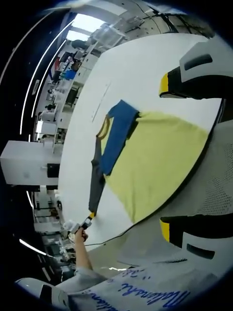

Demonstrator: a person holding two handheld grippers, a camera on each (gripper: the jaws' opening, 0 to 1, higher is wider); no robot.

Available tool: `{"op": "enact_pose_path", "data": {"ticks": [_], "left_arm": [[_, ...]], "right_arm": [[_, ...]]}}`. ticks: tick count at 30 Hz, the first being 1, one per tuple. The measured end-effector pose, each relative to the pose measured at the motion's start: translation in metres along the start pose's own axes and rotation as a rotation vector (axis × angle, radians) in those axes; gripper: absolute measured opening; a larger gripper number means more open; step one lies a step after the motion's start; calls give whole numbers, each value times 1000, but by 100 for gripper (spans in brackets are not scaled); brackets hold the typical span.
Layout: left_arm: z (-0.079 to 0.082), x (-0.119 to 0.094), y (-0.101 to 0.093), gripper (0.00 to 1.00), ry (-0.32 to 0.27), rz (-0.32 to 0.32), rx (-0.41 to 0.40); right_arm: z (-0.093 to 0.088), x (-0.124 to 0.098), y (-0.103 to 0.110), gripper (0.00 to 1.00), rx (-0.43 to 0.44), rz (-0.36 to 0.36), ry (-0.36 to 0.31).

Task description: Fold the garment on the visible template until the final outline fits inside the template.

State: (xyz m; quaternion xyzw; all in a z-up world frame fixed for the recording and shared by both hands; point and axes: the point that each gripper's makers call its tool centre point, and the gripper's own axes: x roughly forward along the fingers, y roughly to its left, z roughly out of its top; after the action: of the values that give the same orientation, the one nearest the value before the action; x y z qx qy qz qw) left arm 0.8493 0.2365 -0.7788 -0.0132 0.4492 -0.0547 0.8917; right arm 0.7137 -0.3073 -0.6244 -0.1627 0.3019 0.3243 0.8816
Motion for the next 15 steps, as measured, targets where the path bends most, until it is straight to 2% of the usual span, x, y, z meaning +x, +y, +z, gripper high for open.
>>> {"op": "enact_pose_path", "data": {"ticks": [7, 11, 15], "left_arm": [[0, -2, 1, 0, -23, 19, -11], [-1, -3, 4, 0, -59, 12, -118], [-1, -3, 4, 0, -70, 18, -100]], "right_arm": [[2, 4, 4, 100, -13, 15, 10], [5, 6, 5, 100, -19, 20, 6], [6, 6, 7, 100, -28, 23, 13]]}}
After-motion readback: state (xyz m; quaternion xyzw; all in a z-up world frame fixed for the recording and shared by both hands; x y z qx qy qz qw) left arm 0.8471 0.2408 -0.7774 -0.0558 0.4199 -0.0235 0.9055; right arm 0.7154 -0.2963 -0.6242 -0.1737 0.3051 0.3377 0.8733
